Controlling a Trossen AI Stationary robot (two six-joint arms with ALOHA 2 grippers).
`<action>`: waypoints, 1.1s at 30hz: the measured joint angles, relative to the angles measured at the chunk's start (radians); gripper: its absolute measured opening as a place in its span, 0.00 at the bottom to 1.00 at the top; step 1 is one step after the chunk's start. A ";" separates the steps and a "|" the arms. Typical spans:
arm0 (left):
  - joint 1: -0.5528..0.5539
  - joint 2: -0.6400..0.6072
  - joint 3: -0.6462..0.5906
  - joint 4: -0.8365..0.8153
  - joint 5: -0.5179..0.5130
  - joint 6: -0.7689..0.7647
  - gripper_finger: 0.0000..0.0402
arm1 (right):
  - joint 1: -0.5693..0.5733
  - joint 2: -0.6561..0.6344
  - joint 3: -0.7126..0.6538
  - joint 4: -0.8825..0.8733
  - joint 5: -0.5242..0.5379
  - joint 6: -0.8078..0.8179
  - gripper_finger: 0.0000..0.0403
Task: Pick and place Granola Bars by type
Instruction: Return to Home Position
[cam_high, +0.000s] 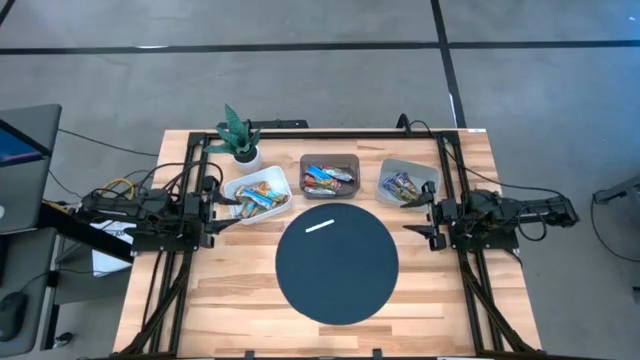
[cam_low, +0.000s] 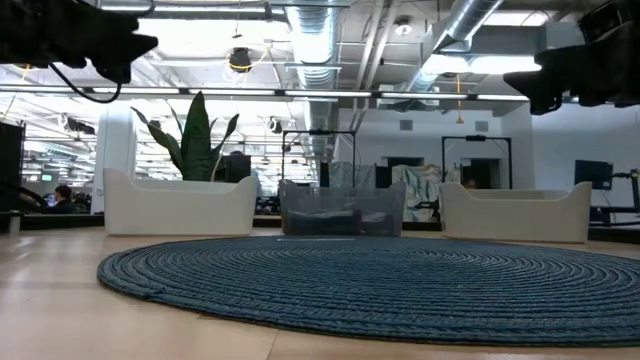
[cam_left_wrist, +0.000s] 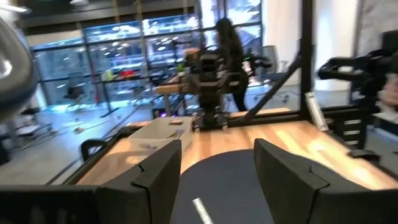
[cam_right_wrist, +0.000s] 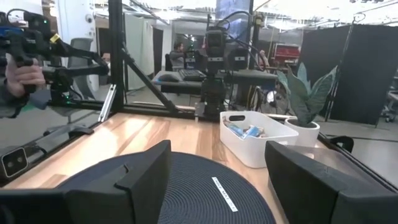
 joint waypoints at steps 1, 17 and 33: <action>0.000 0.000 0.000 0.007 0.019 0.000 0.49 | 0.000 0.000 0.000 -0.002 0.000 0.002 0.63; 0.035 0.001 -0.130 0.313 0.011 0.069 0.49 | -0.002 0.000 0.000 -0.016 0.002 0.000 0.63; 0.282 0.002 -0.132 0.128 0.178 -0.020 0.49 | -0.002 0.000 -0.001 -0.016 0.002 -0.001 0.63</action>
